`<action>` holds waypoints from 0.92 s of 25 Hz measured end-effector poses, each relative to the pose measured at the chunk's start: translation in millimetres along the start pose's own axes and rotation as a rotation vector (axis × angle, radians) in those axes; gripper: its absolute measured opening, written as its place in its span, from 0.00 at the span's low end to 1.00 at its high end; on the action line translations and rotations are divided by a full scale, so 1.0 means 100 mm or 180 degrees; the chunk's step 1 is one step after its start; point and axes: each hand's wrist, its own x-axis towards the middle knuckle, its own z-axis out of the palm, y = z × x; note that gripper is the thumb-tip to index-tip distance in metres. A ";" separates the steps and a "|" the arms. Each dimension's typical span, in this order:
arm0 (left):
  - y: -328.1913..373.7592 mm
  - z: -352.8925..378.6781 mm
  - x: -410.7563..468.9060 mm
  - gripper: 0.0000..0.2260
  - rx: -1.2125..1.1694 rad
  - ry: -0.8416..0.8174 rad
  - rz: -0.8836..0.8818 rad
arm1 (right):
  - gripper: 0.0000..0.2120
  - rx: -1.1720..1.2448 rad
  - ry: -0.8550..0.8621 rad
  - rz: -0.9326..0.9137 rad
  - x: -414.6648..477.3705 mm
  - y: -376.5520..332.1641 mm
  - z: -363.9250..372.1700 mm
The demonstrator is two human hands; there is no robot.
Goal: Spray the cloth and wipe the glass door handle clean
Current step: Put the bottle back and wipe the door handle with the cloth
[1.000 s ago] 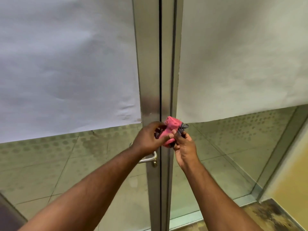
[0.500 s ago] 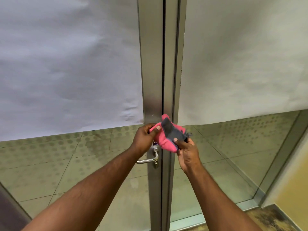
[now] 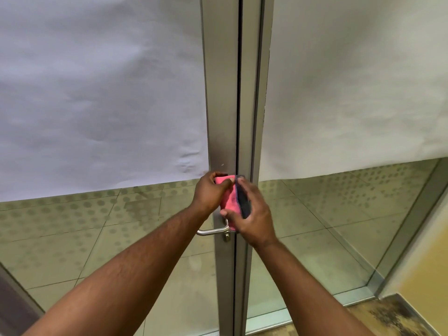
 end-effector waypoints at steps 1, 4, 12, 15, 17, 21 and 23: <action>0.01 0.03 0.01 0.14 0.0015 0.0039 -0.0094 | 0.49 -0.0104 -0.0247 0.0090 -0.03 -0.01 0.07; 0.00 0.09 0.01 0.14 -0.0243 -0.0171 -0.0480 | 0.49 -0.0069 -0.0260 0.0618 -0.06 0.01 0.24; -0.08 -0.19 0.24 0.13 0.0287 0.0452 0.0497 | 0.13 0.1516 0.0673 0.2192 -0.03 0.35 0.26; -0.08 -0.39 0.46 0.16 0.1747 0.0638 0.1829 | 0.13 0.1374 0.0793 0.2147 -0.06 0.46 0.30; -0.06 -0.46 0.68 0.22 0.2649 0.0510 0.2623 | 0.16 0.1053 0.0796 0.1994 -0.07 0.55 0.37; 0.02 -0.58 1.12 0.30 0.3892 0.0549 0.3253 | 0.30 0.0115 0.0627 0.1528 -0.14 0.70 0.54; 0.00 -0.63 1.31 0.32 0.4072 0.0630 0.3382 | 0.33 -0.0294 0.0539 0.0978 -0.17 0.78 0.64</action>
